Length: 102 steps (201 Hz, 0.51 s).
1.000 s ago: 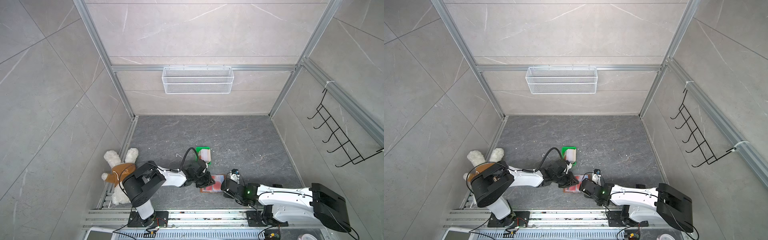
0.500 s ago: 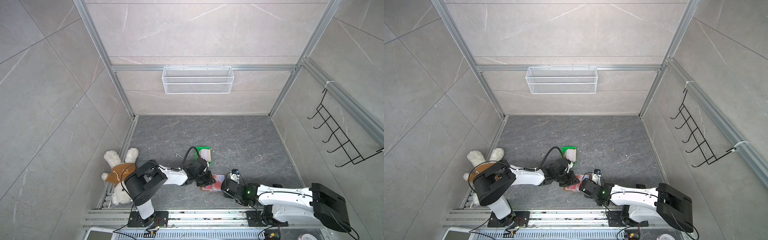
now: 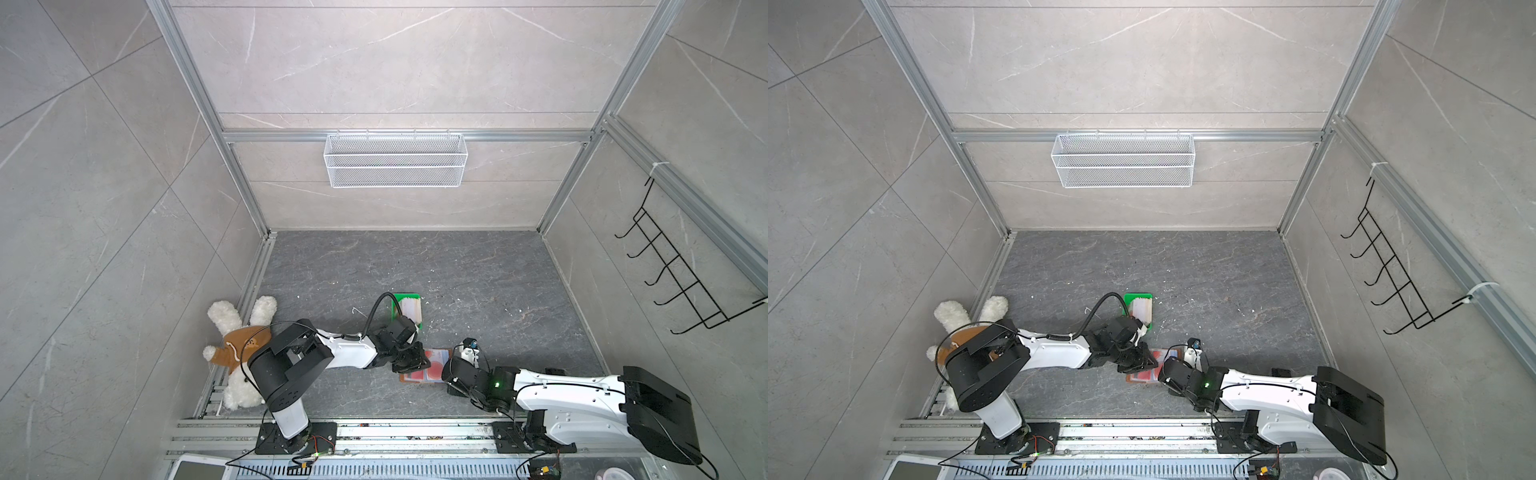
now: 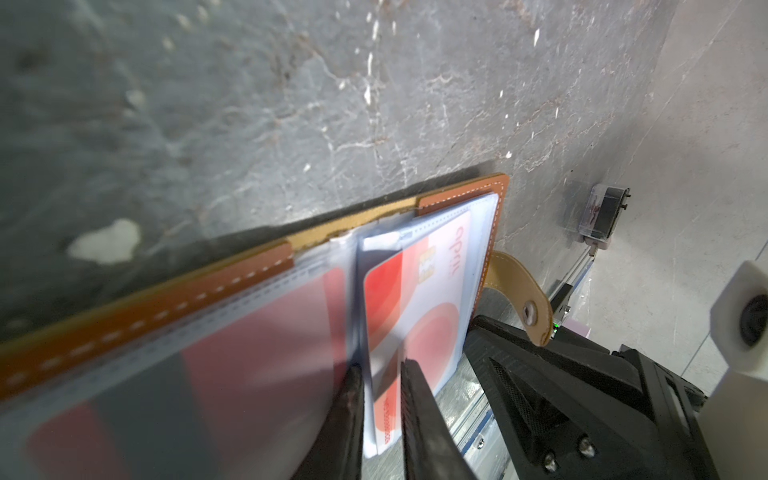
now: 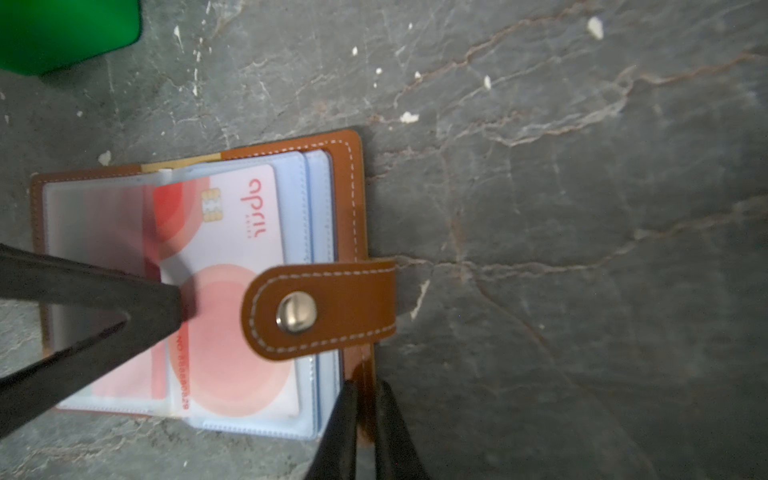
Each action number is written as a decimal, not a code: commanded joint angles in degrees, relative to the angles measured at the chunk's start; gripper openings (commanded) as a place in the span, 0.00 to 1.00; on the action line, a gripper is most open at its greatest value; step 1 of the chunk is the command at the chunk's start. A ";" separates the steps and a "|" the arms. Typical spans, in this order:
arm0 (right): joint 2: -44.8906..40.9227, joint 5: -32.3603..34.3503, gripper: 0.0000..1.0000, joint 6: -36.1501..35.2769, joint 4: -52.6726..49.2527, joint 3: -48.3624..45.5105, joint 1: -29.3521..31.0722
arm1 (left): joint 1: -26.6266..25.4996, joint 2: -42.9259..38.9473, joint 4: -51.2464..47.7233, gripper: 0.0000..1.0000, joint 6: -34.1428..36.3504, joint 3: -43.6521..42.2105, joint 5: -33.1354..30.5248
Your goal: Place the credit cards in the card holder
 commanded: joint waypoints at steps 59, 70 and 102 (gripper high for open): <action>-0.50 0.59 0.13 0.36 -1.74 -1.06 -0.27 | 1.20 0.72 -1.31 0.21 0.96 3.31 -2.37; -0.50 0.64 0.13 0.38 -1.74 -1.02 -0.27 | 1.25 1.17 -0.87 0.20 0.94 3.60 -2.28; -0.68 0.64 0.12 0.46 -1.69 -1.36 -0.29 | 1.20 1.81 0.68 0.17 0.66 3.81 -1.37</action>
